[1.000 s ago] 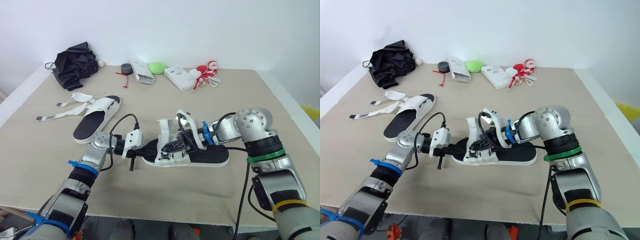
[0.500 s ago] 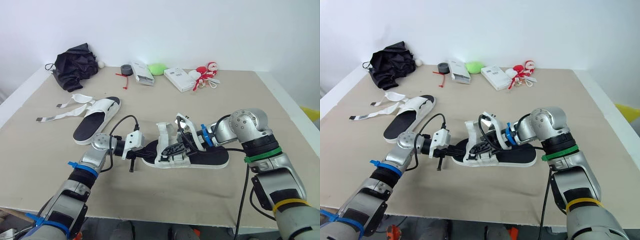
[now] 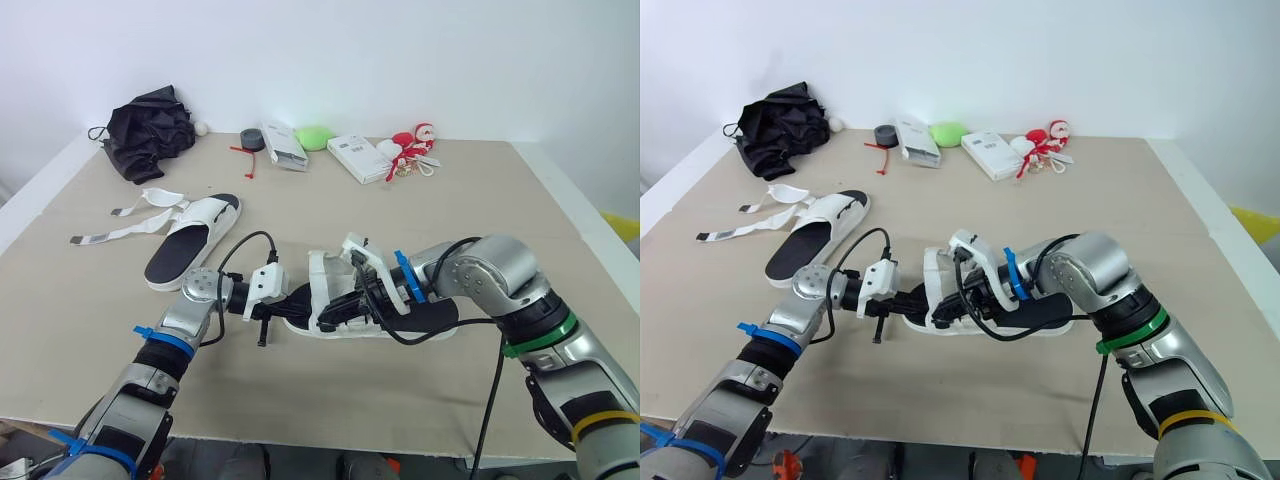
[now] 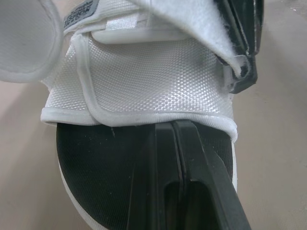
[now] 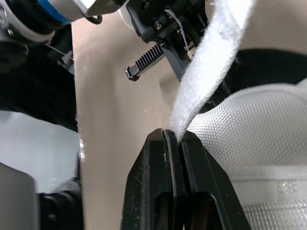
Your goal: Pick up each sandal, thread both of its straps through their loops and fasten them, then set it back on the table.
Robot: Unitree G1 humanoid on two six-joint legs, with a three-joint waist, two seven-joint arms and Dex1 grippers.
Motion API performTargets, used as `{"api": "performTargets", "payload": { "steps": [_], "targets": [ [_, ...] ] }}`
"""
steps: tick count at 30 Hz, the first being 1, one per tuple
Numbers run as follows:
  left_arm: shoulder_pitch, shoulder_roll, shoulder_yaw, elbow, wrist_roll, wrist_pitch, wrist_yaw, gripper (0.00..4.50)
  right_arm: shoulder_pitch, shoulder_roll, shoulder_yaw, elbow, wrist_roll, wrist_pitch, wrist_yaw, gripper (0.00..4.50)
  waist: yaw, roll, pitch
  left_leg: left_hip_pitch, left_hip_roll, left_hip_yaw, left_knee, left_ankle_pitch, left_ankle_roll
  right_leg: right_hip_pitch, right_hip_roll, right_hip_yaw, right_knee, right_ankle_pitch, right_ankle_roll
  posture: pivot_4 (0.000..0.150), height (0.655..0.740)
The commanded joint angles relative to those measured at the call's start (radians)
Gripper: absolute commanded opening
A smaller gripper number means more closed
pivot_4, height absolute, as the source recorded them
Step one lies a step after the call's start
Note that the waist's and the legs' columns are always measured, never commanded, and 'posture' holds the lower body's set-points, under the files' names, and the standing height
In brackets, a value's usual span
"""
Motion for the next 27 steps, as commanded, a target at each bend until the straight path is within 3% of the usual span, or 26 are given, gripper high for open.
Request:
{"api": "performTargets", "payload": {
  "steps": [1, 5, 11, 17, 25, 27],
  "targets": [
    [0.08, 0.021, -0.093, 0.105, 0.114, 0.072, 0.002, 0.0, 0.005, -0.035, 0.066, -0.038, -0.061, -0.05, 0.094, 1.66, 0.0, 0.0, 0.0, 0.0, 0.0, 0.0, 0.0, 0.0, 0.0, 0.0, 0.0, 0.0, 0.0, 0.0, 0.0, 0.15, 0.738],
    [0.076, 0.018, -0.093, 0.108, 0.115, 0.073, 0.002, 0.0, -0.069, 0.001, 0.019, 0.075, -0.055, 0.009, 0.129, 3.04, 0.0, 0.0, 0.0, 0.0, 0.0, 0.0, 0.0, 0.0, 0.0, 0.001, 0.0, 0.0, 0.0, 0.0, 0.0, 0.15, 0.738],
    [0.076, 0.014, -0.094, 0.109, 0.115, 0.073, 0.005, 0.0, -0.178, 0.114, -0.119, 0.273, -0.03, 0.102, 0.114, 3.04, 0.001, 0.001, 0.001, 0.001, 0.0, -0.001, 0.001, 0.0, 0.0, 0.001, 0.0, 0.0, 0.0, 0.001, -0.001, 0.15, 0.738],
    [0.08, 0.011, -0.094, 0.113, 0.116, 0.07, 0.01, 0.0, -0.186, 0.162, -0.145, 0.337, -0.077, 0.097, 0.066, 3.04, 0.001, 0.002, 0.002, 0.0, 0.0, -0.001, 0.001, 0.0, 0.0, 0.001, 0.0, -0.001, 0.0, 0.001, -0.001, 0.15, 0.738],
    [0.086, 0.012, -0.096, 0.11, 0.117, 0.07, 0.013, 0.0, -0.17, 0.179, -0.169, 0.328, -0.099, 0.092, 0.058, 0.02, 0.001, 0.003, 0.002, 0.0, 0.0, -0.001, 0.001, 0.0, 0.0, 0.001, 0.0, -0.001, 0.0, 0.002, -0.001, 0.15, 0.738],
    [0.087, 0.012, -0.097, 0.109, 0.118, 0.07, 0.014, 0.0, -0.165, 0.171, -0.166, 0.309, -0.095, 0.097, 0.068, 0.02, 0.001, 0.003, 0.002, 0.0, 0.0, -0.001, 0.001, 0.0, 0.0, 0.001, 0.0, -0.001, 0.0, 0.002, -0.001, 0.15, 0.738]
  ]
}}
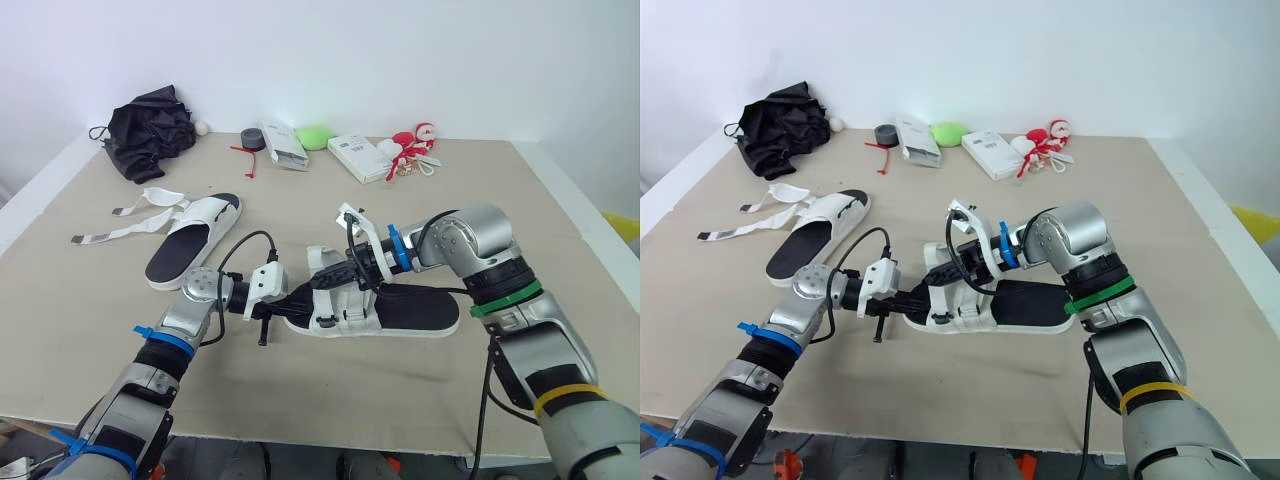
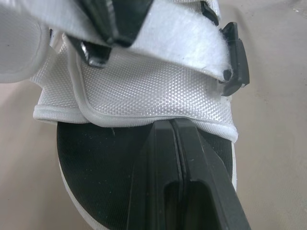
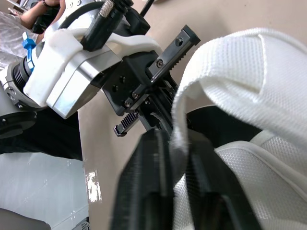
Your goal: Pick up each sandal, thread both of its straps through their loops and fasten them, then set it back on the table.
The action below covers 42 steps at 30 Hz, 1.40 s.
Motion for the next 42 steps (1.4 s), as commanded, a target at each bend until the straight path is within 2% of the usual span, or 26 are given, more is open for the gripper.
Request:
{"api": "performTargets", "payload": {
  "steps": [1, 10, 15, 19, 21, 22, 27, 32, 36, 39, 42],
  "targets": [
    [0.088, 0.014, -0.099, 0.109, 0.118, 0.064, 0.006, 0.0, -0.001, -0.008, -0.033, -0.046, 0.01, -0.001, 0.023, 0.02, 0.0, 0.0, 0.0, 0.0, 0.0, 0.0, 0.0, 0.0, 0.0, 0.0, 0.0, 0.0, 0.0, 0.0, 0.0, 0.15, 0.738],
    [0.092, 0.018, -0.098, 0.104, 0.118, 0.064, 0.004, 0.0, 0.065, -0.089, 0.097, -0.22, 0.005, 0.008, 0.107, 0.02, 0.0, 0.0, 0.0, 0.0, 0.0, 0.0, 0.0, 0.0, 0.0, 0.0, 0.0, 0.0, 0.0, 0.0, 0.001, 0.15, 0.738],
    [0.092, 0.018, -0.098, 0.102, 0.117, 0.067, 0.003, 0.0, 0.111, -0.105, 0.153, -0.275, -0.055, -0.076, 0.095, 0.02, 0.0, 0.0, 0.0, 0.0, -0.001, 0.0, 0.0, 0.0, 0.0, 0.0, -0.001, 0.0, 0.0, -0.001, 0.001, 0.15, 0.738],
    [0.094, 0.02, -0.097, 0.098, 0.116, 0.07, 0.003, 0.0, 0.133, -0.113, 0.14, -0.291, -0.07, -0.122, 0.095, 0.02, 0.0, 0.0, 0.0, 0.0, -0.001, 0.0, 0.0, 0.0, 0.0, 0.001, 0.0, 0.0, 0.0, -0.001, 0.001, 0.15, 0.738],
    [0.095, 0.02, -0.097, 0.096, 0.116, 0.071, 0.003, 0.0, 0.127, -0.121, 0.113, -0.29, -0.056, -0.119, 0.112, 0.78, -0.001, 0.0, 0.0, 0.001, -0.001, 0.0, 0.001, 0.0, 0.0, 0.001, 0.0, 0.0, 0.0, -0.001, 0.001, 0.15, 0.738],
    [0.095, 0.02, -0.098, 0.096, 0.116, 0.072, 0.002, 0.0, 0.122, -0.129, 0.103, -0.298, -0.048, -0.12, 0.124, 0.9, -0.001, 0.0, 0.0, 0.001, -0.001, 0.0, 0.001, 0.0, 0.0, 0.001, 0.0, 0.0, 0.0, 0.0, 0.001, 0.15, 0.738],
    [0.09, 0.018, -0.098, 0.097, 0.115, 0.073, 0.003, 0.0, 0.063, -0.165, 0.032, -0.267, 0.006, -0.047, 0.166, 3.0, 0.0, 0.0, 0.0, 0.001, 0.0, 0.0, 0.001, 0.0, 0.0, 0.001, 0.0, 0.0, 0.0, 0.0, 0.001, 0.15, 0.738],
    [0.086, 0.01, -0.1, 0.1, 0.115, 0.071, 0.006, 0.0, 0.101, -0.264, -0.111, -0.378, 0.096, -0.025, 0.203, 3.0, 0.001, 0.001, 0.001, 0.0, -0.001, -0.001, 0.001, 0.0, 0.0, 0.001, -0.001, 0.0, 0.0, 0.0, 0.001, 0.15, 0.738],
    [0.079, 0.006, -0.098, 0.102, 0.113, 0.07, 0.008, 0.0, 0.283, -0.398, -0.258, -0.615, 0.204, 0.004, 0.201, 3.0, 0.005, 0.0, 0.001, -0.001, -0.002, -0.004, 0.0, 0.0, -0.001, 0.002, -0.002, -0.003, -0.001, -0.003, 0.001, 0.15, 0.738],
    [0.074, 0.008, -0.098, 0.104, 0.115, 0.065, 0.004, 0.0, 0.415, -0.413, -0.27, -0.755, 0.215, 0.037, 0.101, 3.0, 0.002, 0.001, 0.001, -0.001, -0.002, -0.003, 0.0, -0.001, -0.002, 0.002, -0.002, -0.002, -0.001, -0.003, 0.001, 0.15, 0.738],
    [0.061, 0.009, -0.1, 0.113, 0.119, 0.06, -0.001, 0.0, 0.504, -0.334, -0.236, -0.814, 0.147, 0.086, -0.092, 3.0, 0.001, 0.0, 0.002, 0.0, -0.001, -0.003, 0.001, -0.001, -0.002, 0.002, -0.002, -0.003, -0.001, -0.002, 0.001, 0.15, 0.738]
  ]
}}
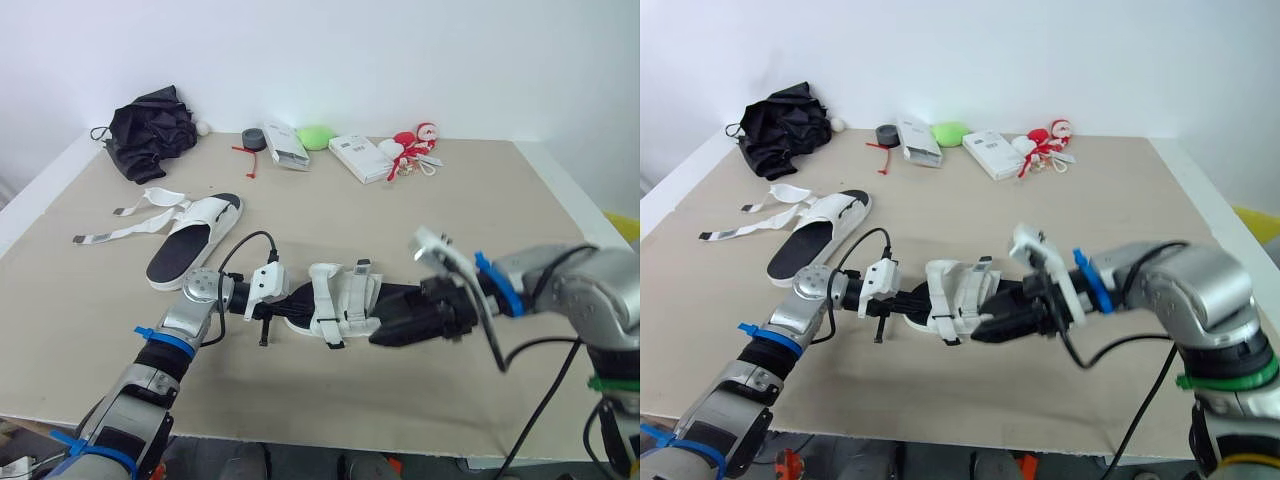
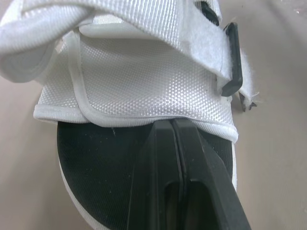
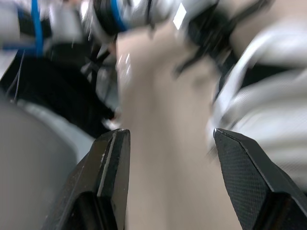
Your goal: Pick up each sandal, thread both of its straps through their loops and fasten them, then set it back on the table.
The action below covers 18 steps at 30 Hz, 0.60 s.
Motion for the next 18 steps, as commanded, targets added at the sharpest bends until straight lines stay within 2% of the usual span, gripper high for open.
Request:
{"api": "performTargets", "payload": {
  "steps": [1, 9, 18],
  "targets": [
    [0.052, 0.013, -0.1, 0.125, 0.123, 0.051, -0.007, 0.0, 0.065, 0.095, 0.023, -0.083, -0.075, 0.048, -0.24, 3.0, 0.0, 0.0, 0.0, 0.0, 0.0, 0.0, 0.0, 0.0, 0.0, 0.0, 0.0, 0.0, 0.0, 0.0, 0.0, 0.15, 0.738],
    [0.032, 0.015, -0.109, 0.138, 0.129, 0.041, -0.019, 0.0, 0.103, 0.26, 0.041, -0.041, -0.133, 0.109, -0.452, 3.0, 0.0, -0.002, 0.002, -0.001, -0.001, 0.0, 0.001, 0.001, -0.001, -0.001, 0.0, 0.001, 0.0, 0.001, 0.001, 0.15, 0.738],
    [0.048, 0.035, -0.112, 0.107, 0.126, 0.052, -0.035, 0.0, 0.061, 0.361, 0.031, 0.0, -0.118, 0.142, -0.495, 3.0, -0.001, -0.003, 0.003, 0.0, 0.001, 0.0, 0.001, 0.002, 0.0, -0.001, 0.0, 0.001, 0.0, 0.002, -0.004, 0.15, 0.738]
  ]
}}
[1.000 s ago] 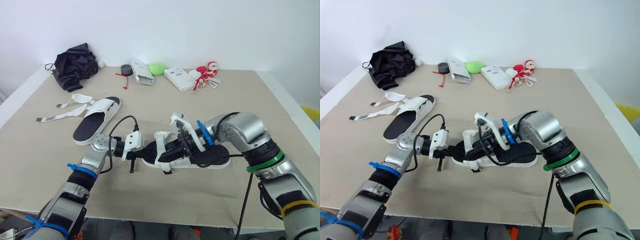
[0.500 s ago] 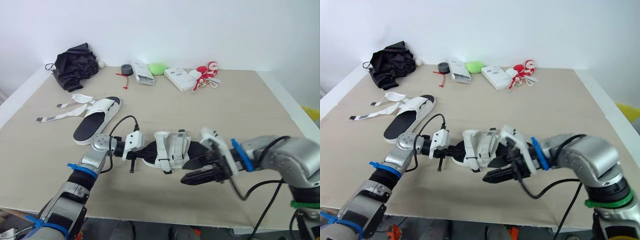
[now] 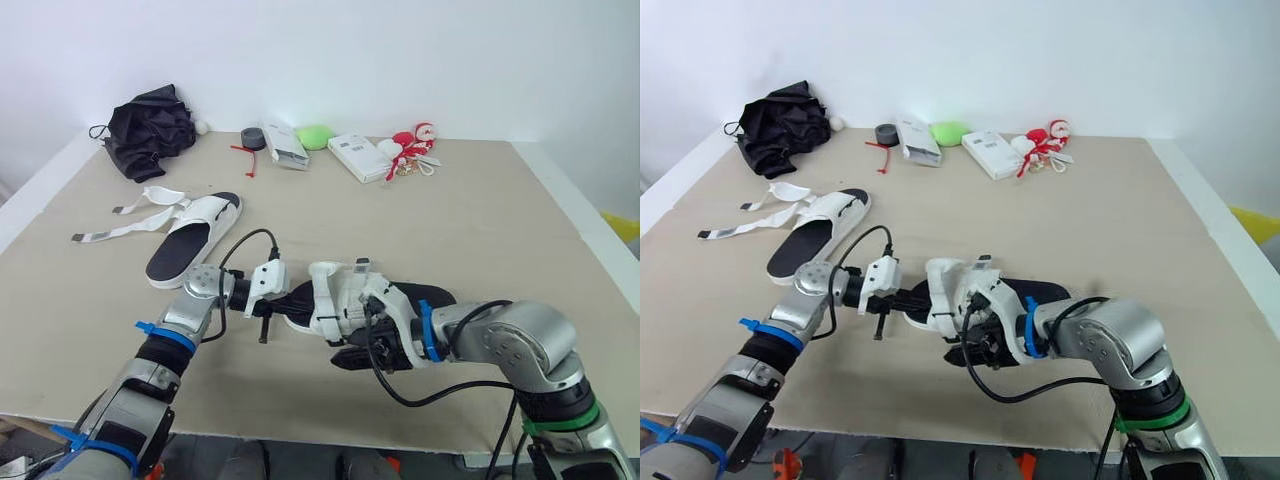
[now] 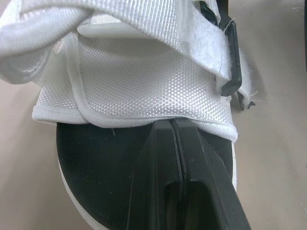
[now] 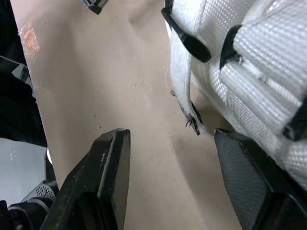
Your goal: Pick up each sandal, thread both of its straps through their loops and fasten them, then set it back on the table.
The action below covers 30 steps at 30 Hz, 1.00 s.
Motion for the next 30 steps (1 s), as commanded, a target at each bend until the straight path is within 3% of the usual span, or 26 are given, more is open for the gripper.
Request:
{"api": "performTargets", "payload": {
  "steps": [1, 6, 7, 8, 11, 12, 13, 19, 25, 30],
  "targets": [
    [0.081, 0.036, -0.104, 0.075, 0.123, 0.053, -0.021, 0.0, -0.046, 0.059, -0.028, 0.025, 0.002, -0.001, -0.034, 3.0, 0.0, 0.0, 0.0, 0.0, 0.0, 0.0, 0.0, 0.0, 0.0, 0.0, 0.0, 0.0, 0.0, -0.001, -0.001, 0.15, 0.738],
    [0.078, 0.047, -0.103, 0.078, 0.124, 0.052, -0.024, 0.0, -0.049, 0.085, -0.042, 0.033, 0.014, -0.008, -0.032, 3.0, -0.003, 0.0, 0.0, 0.0, 0.002, 0.0, 0.0, 0.0, 0.0, 0.0, 0.002, 0.0, 0.0, 0.002, 0.001, 0.15, 0.738],
    [0.076, 0.045, -0.103, 0.081, 0.125, 0.052, -0.023, 0.0, -0.048, 0.083, -0.047, 0.028, 0.021, -0.005, -0.026, 2.41, -0.003, 0.0, 0.0, 0.0, 0.002, 0.0, 0.0, 0.0, 0.0, 0.0, 0.003, 0.0, 0.0, 0.002, 0.001, 0.15, 0.738],
    [0.074, 0.043, -0.103, 0.083, 0.125, 0.051, -0.022, 0.0, -0.047, 0.082, -0.052, 0.023, 0.027, 0.0, -0.022, 2.2, -0.005, 0.0, 0.0, 0.0, 0.002, 0.0, 0.0, 0.0, 0.0, 0.0, 0.003, 0.0, 0.0, 0.002, 0.001, 0.15, 0.738],
    [0.07, 0.036, -0.105, 0.089, 0.126, 0.05, -0.018, 0.0, -0.047, 0.071, -0.063, 0.018, 0.044, 0.007, -0.007, 0.85, -0.006, 0.0, 0.0, 0.0, 0.003, 0.0, 0.0, 0.0, 0.0, -0.001, 0.003, 0.0, 0.0, 0.002, 0.001, 0.15, 0.738],
    [0.07, 0.033, -0.105, 0.09, 0.127, 0.049, -0.018, 0.0, -0.048, 0.066, -0.065, 0.016, 0.051, 0.01, -0.002, 0.69, -0.006, 0.0, 0.0, 0.0, 0.003, 0.0, -0.001, 0.0, 0.0, -0.001, 0.003, 0.0, 0.0, 0.002, 0.001, 0.15, 0.738],
    [0.069, 0.031, -0.105, 0.09, 0.127, 0.049, -0.018, 0.0, -0.048, 0.063, -0.067, 0.014, 0.058, 0.013, 0.002, 0.05, -0.006, 0.0, 0.0, 0.0, 0.002, 0.0, -0.001, 0.0, 0.0, -0.001, 0.003, 0.0, 0.0, 0.002, 0.001, 0.15, 0.738],
    [0.073, 0.024, -0.105, 0.091, 0.126, 0.05, -0.014, 0.0, -0.047, 0.052, -0.1, 0.019, 0.128, 0.04, 0.042, 0.05, -0.005, 0.0, 0.0, 0.0, 0.002, 0.0, -0.001, 0.0, 0.0, 0.0, 0.002, 0.0, 0.0, 0.002, 0.002, 0.15, 0.738],
    [0.071, 0.019, -0.103, 0.099, 0.127, 0.048, -0.012, 0.0, -0.112, 0.046, -0.229, 0.005, 0.327, 0.015, 0.19, 0.05, -0.002, 0.0, 0.001, -0.001, 0.001, 0.0, -0.001, 0.0, 0.0, 0.0, 0.002, 0.0, 0.0, 0.001, 0.003, 0.15, 0.738],
    [0.058, 0.011, -0.103, 0.118, 0.13, 0.044, -0.008, 0.0, -0.243, 0.071, -0.208, 0.115, 0.278, -0.05, 0.167, 0.05, -0.002, 0.002, 0.003, -0.001, 0.001, -0.001, -0.001, 0.0, 0.0, 0.0, 0.002, -0.001, 0.0, 0.001, 0.002, 0.15, 0.738]
  ]
}}
